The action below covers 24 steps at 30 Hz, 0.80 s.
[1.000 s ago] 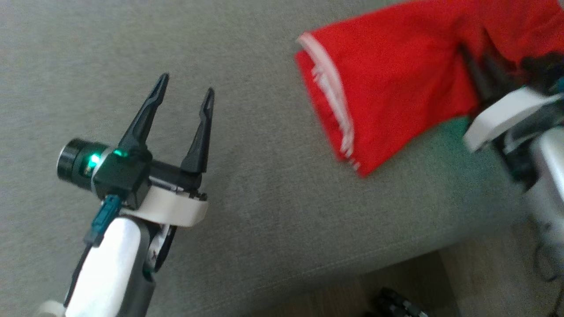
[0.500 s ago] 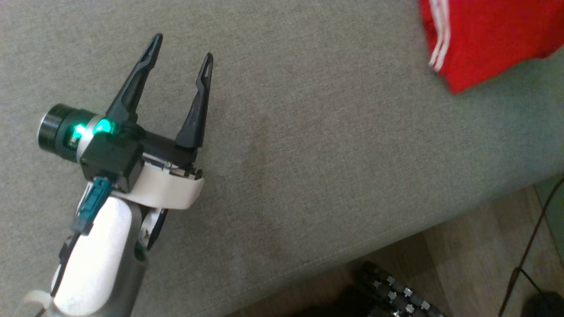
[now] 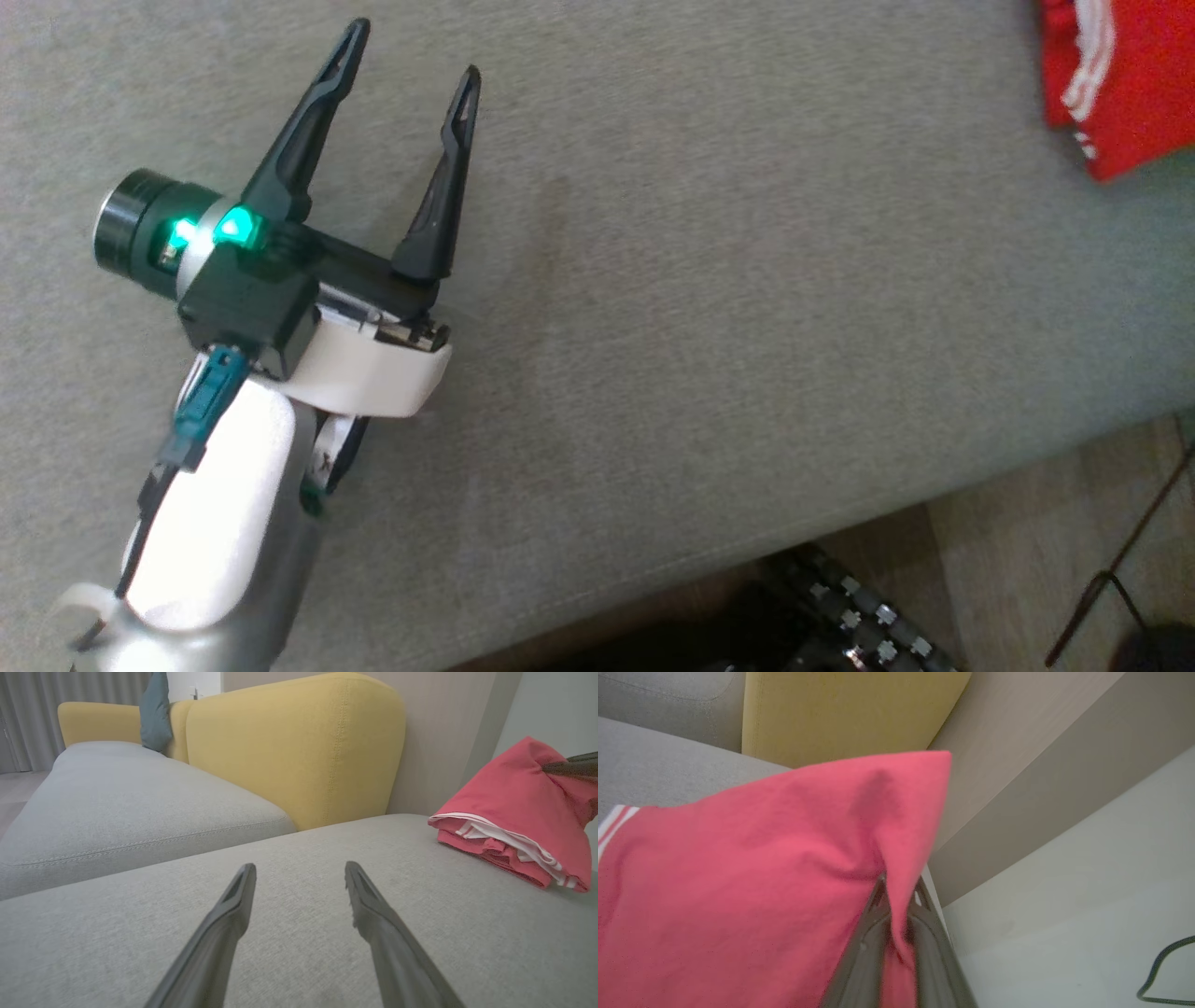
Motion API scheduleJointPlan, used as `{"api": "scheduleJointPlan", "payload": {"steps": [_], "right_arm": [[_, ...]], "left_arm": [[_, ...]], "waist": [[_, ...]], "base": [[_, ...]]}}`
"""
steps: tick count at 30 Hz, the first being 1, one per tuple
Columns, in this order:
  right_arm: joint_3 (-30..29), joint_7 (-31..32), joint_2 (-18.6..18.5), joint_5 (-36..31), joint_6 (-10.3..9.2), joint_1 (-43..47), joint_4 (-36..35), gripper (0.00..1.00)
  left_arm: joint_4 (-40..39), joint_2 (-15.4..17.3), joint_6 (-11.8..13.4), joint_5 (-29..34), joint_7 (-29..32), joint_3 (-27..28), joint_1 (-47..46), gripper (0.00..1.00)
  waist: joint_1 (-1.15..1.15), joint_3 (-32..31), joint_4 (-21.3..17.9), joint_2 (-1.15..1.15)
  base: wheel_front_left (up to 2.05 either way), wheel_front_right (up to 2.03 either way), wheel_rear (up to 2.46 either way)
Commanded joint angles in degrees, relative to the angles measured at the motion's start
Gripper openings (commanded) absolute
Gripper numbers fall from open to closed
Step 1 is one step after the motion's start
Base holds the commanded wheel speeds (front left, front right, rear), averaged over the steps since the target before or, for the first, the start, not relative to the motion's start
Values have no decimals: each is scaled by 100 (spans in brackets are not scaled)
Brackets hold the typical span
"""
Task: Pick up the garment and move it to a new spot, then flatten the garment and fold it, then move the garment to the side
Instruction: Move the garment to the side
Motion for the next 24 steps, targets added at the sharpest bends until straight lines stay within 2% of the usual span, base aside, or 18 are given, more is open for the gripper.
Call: {"api": "scheduleJointPlan", "payload": {"steps": [1,8,9,10,11,14,18,22,23,24], "right_arm": [[-115,-87,-149,-108,20,-10,52,0],[-231,-638,-73,-292,20,-22,747,0],[-294,-711,-36,-300,20,-24,820,23],[-500,-751,75,-339,20,-8,1004,94],[-618,-735,145,-385,20,19,1093,100],[-1036,-856,362,-593,20,177,1174,100],[-1564,-1162,743,-755,20,676,940,100],[-1817,-1478,1349,-732,20,1435,156,100],[-1817,-1478,1349,-732,20,1435,156,100],[-1819,-1545,1526,-719,20,1663,-114,100]], "left_arm": [[-149,25,26,-29,-47,137,-135,100],[-22,-12,136,-125,-156,272,-122,100],[1,-16,148,-143,-165,291,-101,100],[39,-25,164,-176,-181,319,-55,100],[56,-29,166,-192,-186,328,-28,100],[113,-46,171,-244,-197,353,81,100],[154,-75,201,-292,-201,393,295,100],[204,-67,284,-334,-202,497,614,100],[204,-67,284,-334,-202,497,614,100],[214,-67,309,-356,-203,532,703,100]], "waist": [[-1,92,151,0],[-1,98,398,0],[-1,70,413,0],[-1,-9,432,0],[-1,-58,439,0],[-1,-251,452,0],[-1,-589,489,0],[-1,-979,555,0],[-1,-979,555,0],[-1,-1070,576,0]], "base": [[0,0,0],[0,0,0],[0,0,0],[0,0,0],[0,0,0],[0,0,0],[0,0,0],[0,0,0],[0,0,0],[0,0,0]]}}
